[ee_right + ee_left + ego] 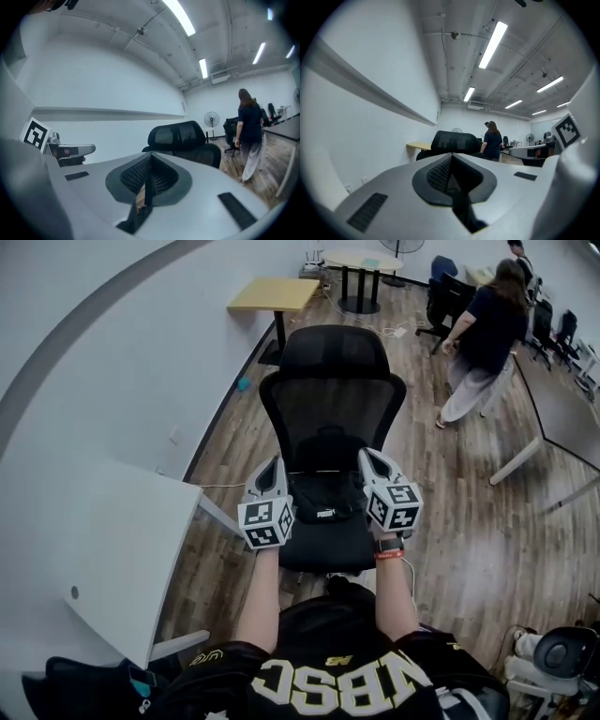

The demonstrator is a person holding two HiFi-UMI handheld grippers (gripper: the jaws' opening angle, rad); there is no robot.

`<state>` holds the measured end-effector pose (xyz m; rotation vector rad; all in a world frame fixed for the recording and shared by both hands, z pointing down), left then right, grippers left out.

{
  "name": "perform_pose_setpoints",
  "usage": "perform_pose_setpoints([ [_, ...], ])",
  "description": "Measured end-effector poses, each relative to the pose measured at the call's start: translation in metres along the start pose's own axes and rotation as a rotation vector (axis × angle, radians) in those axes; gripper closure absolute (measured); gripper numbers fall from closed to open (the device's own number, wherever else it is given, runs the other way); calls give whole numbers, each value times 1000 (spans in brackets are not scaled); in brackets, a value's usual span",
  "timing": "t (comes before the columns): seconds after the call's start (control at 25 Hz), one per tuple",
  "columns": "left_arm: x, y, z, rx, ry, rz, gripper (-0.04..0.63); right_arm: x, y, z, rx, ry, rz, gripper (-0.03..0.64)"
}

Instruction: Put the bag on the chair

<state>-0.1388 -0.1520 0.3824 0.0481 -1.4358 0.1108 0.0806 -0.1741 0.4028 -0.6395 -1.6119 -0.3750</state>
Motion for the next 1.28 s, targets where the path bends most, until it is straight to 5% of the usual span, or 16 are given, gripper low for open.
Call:
perform_pose_setpoints([
  [0.4,-32,6,11,14,-63,-83,581,-28,7,14,20,60,-32,607],
  [0.96,-31,8,-5,48,-83,-75,581,-35,6,39,-69,20,-48,607],
  [1.28,-32,-4,-10,71,-118,-90,580,-33,-3,24,-35,-6,-77,607],
])
Point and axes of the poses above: the fingertips, and each gripper's own axes: y backward along the fingers, z to its left, x out of its underside, the point moved 3 cm from there along y, backward along the fingers, and after that the axes turned 9 degrees about -x, right-handed, at the moved point
